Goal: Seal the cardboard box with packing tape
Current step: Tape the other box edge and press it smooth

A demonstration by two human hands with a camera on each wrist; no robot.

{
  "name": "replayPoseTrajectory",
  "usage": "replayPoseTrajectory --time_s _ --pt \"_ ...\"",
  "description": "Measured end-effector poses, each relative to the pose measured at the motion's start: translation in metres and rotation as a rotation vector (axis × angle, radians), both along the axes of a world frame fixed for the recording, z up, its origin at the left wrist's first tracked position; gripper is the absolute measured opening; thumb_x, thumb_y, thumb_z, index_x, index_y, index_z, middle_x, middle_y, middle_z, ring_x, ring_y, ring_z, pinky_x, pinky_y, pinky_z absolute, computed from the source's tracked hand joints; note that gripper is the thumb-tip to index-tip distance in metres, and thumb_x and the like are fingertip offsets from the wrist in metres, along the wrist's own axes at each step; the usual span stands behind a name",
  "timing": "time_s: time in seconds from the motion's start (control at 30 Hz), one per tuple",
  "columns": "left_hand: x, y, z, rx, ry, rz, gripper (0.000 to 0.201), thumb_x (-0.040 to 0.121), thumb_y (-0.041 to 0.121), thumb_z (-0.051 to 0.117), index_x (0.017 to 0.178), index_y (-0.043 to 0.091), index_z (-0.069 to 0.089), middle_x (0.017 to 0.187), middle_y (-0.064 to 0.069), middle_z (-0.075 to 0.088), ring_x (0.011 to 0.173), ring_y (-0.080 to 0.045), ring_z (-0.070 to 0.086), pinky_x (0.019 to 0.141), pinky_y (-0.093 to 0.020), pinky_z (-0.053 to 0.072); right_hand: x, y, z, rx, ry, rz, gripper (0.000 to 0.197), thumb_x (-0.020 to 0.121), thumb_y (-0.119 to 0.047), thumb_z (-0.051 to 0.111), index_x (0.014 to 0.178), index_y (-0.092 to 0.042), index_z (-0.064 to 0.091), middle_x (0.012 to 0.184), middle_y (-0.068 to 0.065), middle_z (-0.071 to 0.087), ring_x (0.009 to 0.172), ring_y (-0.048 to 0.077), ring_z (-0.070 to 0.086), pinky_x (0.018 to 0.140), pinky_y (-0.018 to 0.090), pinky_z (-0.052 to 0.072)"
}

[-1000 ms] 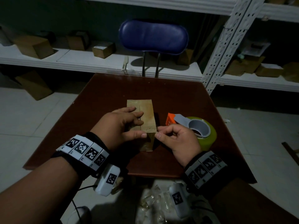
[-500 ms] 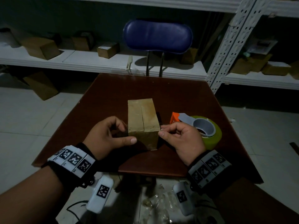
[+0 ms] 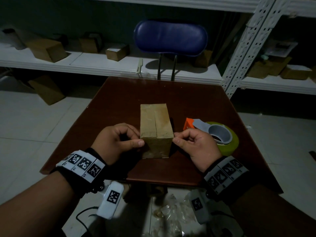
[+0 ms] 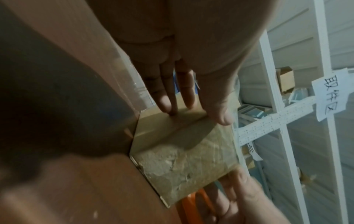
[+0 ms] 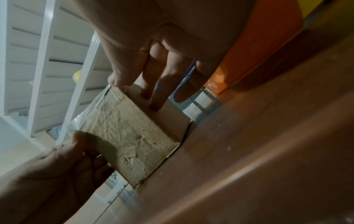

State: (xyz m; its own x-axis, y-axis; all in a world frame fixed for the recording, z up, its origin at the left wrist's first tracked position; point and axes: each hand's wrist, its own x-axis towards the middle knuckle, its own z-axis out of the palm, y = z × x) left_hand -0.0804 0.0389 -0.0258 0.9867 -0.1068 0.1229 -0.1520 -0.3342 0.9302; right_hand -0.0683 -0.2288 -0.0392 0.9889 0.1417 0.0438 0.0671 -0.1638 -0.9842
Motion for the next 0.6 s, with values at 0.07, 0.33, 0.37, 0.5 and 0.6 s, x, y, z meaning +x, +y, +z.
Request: replayPoseTrajectory --time_s 0.07,0.33,0.37,0.5,0.6 --pt "0.0007 0.0016 0.0015 -0.013 0.004 -0.016 0.024 0.065 0.025 0.080 0.070 0.004 0.070 0.091 -0.005 0.071 0.085 -0.017 0.070 0.080 -0.024 0.055 0.0018 -0.0018 -0.0005 -0.014 0.008 0.006 0.006 0.088 -0.007 0.074 0.084 -0.012 0.073 0.099 0.000 0.078 0.100 0.009 0.073 0.081 0.024 0.058" --pt "-0.0010 0.0034 0.0082 0.005 0.074 -0.033 0.008 0.080 0.013 0.075 0.075 0.019 0.074 0.094 0.000 0.074 0.087 -0.013 0.071 0.081 -0.023 0.055 0.0060 -0.0028 -0.0046 0.000 0.046 0.004 0.010 0.092 -0.012 0.070 0.085 -0.018 0.076 0.094 0.005 0.077 0.086 0.018 0.073 0.075 0.034 0.061" --pt "-0.0007 0.0036 0.0076 0.009 0.071 -0.042 0.014 0.081 0.012 0.074 0.074 0.024 0.073 0.093 0.000 0.074 0.087 -0.013 0.071 0.082 -0.023 0.055 0.0062 -0.0028 -0.0044 0.004 0.049 0.002 0.011 0.092 -0.013 0.071 0.085 -0.019 0.076 0.093 0.006 0.077 0.086 0.017 0.073 0.075 0.032 0.061" --pt "0.0005 0.0028 0.0078 0.021 0.094 -0.019 0.020 0.083 0.010 0.074 0.074 0.028 0.074 0.090 -0.001 0.075 0.087 -0.014 0.071 0.084 -0.028 0.054 0.0078 -0.0027 -0.0058 0.019 0.080 -0.018 0.009 0.091 -0.015 0.073 0.087 -0.019 0.079 0.095 0.009 0.078 0.089 0.021 0.074 0.077 0.035 0.062" --pt "0.0005 0.0006 0.0078 -0.003 0.139 0.020 0.019 0.081 0.012 0.075 0.073 0.029 0.074 0.082 0.000 0.075 0.080 -0.013 0.071 0.079 -0.030 0.054 0.0092 -0.0011 -0.0064 0.043 0.132 -0.043 0.005 0.088 -0.020 0.076 0.088 -0.017 0.080 0.093 0.009 0.079 0.089 0.027 0.075 0.081 0.040 0.062"
